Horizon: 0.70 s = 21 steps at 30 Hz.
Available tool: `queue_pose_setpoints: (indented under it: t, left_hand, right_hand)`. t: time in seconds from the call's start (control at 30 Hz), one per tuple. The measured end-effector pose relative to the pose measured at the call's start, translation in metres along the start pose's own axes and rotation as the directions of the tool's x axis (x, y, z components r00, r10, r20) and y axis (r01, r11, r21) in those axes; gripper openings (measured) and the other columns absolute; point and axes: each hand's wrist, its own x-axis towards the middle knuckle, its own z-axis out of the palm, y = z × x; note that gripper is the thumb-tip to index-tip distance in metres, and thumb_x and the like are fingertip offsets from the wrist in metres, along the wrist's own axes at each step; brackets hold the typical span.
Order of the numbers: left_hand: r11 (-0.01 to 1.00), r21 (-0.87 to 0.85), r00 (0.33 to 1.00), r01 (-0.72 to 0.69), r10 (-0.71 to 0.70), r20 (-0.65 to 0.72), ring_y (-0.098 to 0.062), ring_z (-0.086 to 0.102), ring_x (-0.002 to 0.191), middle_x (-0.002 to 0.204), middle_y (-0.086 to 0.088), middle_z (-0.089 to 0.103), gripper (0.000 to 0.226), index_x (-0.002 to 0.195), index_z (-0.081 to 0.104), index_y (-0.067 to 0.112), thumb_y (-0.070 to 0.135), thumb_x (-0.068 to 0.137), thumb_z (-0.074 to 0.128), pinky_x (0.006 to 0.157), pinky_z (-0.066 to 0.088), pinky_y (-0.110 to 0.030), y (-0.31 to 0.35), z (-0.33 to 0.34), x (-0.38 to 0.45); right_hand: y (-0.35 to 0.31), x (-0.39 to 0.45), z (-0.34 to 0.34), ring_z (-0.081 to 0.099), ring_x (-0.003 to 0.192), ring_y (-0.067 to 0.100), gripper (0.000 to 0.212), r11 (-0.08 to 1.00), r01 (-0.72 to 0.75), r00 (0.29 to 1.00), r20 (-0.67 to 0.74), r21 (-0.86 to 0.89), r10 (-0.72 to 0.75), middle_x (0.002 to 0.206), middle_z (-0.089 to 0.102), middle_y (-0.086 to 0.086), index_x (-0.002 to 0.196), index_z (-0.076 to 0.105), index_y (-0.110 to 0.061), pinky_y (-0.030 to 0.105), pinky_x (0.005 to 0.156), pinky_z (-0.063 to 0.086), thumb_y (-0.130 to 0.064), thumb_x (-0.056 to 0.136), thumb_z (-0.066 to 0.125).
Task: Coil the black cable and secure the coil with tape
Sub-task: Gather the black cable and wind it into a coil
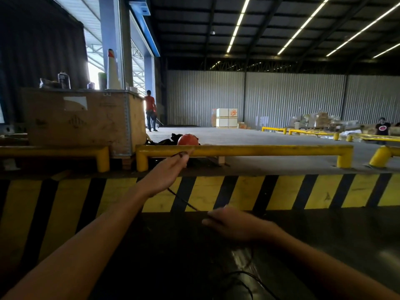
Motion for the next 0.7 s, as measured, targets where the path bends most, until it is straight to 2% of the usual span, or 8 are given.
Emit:
queue_pose_setpoints:
  t: [0.07, 0.2, 0.3, 0.37, 0.47, 0.53, 0.6, 0.7]
  left_hand:
    - [0.967, 0.254, 0.994, 0.031, -0.056, 0.091, -0.021, 0.034, 0.135, 0.147, -0.003, 0.040, 0.046, 0.145, 0.029, 0.033, 0.042, 0.100, 0.022, 0.101, 0.025, -0.032, -0.013, -0.005, -0.006]
    - [0.879, 0.466, 0.913, 0.103, -0.269, 0.307, -0.023, 0.044, 0.125, 0.139, -0.010, 0.046, 0.060, 0.141, 0.038, 0.026, 0.055, 0.094, 0.016, 0.099, 0.033, -0.034, -0.012, 0.005, -0.021]
    - [0.937, 0.302, 0.771, 0.177, -0.322, 0.549, -0.017, 0.051, 0.114, 0.134, -0.002, 0.046, 0.044, 0.137, 0.037, 0.044, 0.052, 0.097, 0.022, 0.085, 0.046, -0.031, 0.003, 0.015, -0.027]
    - [0.958, 0.115, 0.674, 0.262, -0.267, 0.688, -0.023, 0.049, 0.124, 0.144, 0.002, 0.039, 0.040, 0.133, 0.038, 0.051, 0.053, 0.095, 0.027, 0.093, 0.048, -0.046, 0.012, 0.021, -0.029]
    - [0.947, -0.102, 0.633, 0.305, -0.122, 0.765, -0.026, 0.051, 0.125, 0.145, 0.003, 0.042, 0.038, 0.129, 0.044, 0.050, 0.053, 0.093, 0.031, 0.099, 0.042, -0.060, 0.027, 0.025, -0.031]
    - [0.844, -0.400, 0.679, 0.357, 0.060, 0.732, -0.027, 0.058, 0.118, 0.136, 0.001, 0.054, 0.036, 0.123, 0.050, 0.047, 0.050, 0.093, 0.032, 0.091, 0.049, -0.057, 0.038, 0.022, -0.030]
    - [0.661, -0.679, 0.816, 0.319, 0.173, 0.551, -0.029, 0.061, 0.115, 0.133, -0.004, 0.059, 0.039, 0.125, 0.053, 0.042, 0.047, 0.094, 0.030, 0.083, 0.053, -0.057, 0.048, 0.016, -0.024]
    - [0.546, -0.826, 0.971, 0.136, 0.093, 0.221, -0.029, 0.050, 0.128, 0.143, -0.004, 0.049, 0.042, 0.134, 0.046, 0.039, 0.046, 0.097, 0.026, 0.089, 0.044, -0.065, 0.050, 0.009, -0.007]
  right_hand:
    - [0.015, -0.006, -0.029, 0.053, 0.070, 0.010, 0.027, 0.996, 0.024, 0.989, -0.144, -0.082, -0.036, 0.076, 0.055, -0.001, 0.082, 0.058, -0.018, 0.027, 0.071, 0.044, -0.033, 0.096, 0.040]
    - [0.036, -0.009, -0.077, 0.060, 0.065, 0.013, 0.016, 0.989, -0.018, 0.900, -0.433, -0.147, -0.048, 0.069, 0.062, 0.001, 0.075, 0.061, -0.022, 0.019, 0.059, 0.042, -0.030, 0.089, 0.057]
    - [0.043, -0.003, -0.084, 0.055, 0.058, 0.009, 0.013, 0.992, -0.060, 0.790, -0.613, -0.109, -0.020, 0.063, 0.057, -0.006, 0.074, 0.059, -0.024, 0.022, 0.056, 0.040, -0.030, 0.084, 0.064]
    - [0.042, 0.001, -0.077, 0.055, 0.060, 0.009, 0.012, 0.999, -0.030, 0.681, -0.733, -0.043, -0.011, 0.066, 0.058, -0.003, 0.079, 0.061, -0.019, 0.022, 0.056, 0.040, -0.030, 0.083, 0.065]
    - [0.037, 0.008, -0.052, 0.058, 0.065, 0.010, 0.011, 0.994, 0.006, 0.556, -0.826, 0.113, 0.091, 0.071, 0.061, -0.001, 0.081, 0.058, -0.021, 0.022, 0.056, 0.043, -0.031, 0.087, 0.061]
    - [0.037, 0.011, -0.026, 0.058, 0.065, 0.009, 0.016, 0.986, -0.020, 0.633, -0.761, 0.168, 0.143, 0.072, 0.061, -0.003, 0.084, 0.059, -0.022, 0.025, 0.057, 0.044, -0.032, 0.093, 0.049]
    - [0.033, 0.012, 0.008, 0.057, 0.063, 0.007, 0.028, 0.986, -0.045, 0.798, -0.588, 0.157, 0.131, 0.071, 0.059, -0.006, 0.097, 0.060, -0.021, 0.026, 0.057, 0.045, -0.035, 0.097, 0.036]
    - [0.008, 0.009, 0.047, 0.055, 0.062, 0.007, 0.031, 0.982, -0.048, 0.917, -0.382, 0.181, 0.115, 0.074, 0.058, -0.003, 0.103, 0.054, -0.019, 0.025, 0.061, 0.047, -0.039, 0.098, 0.031]
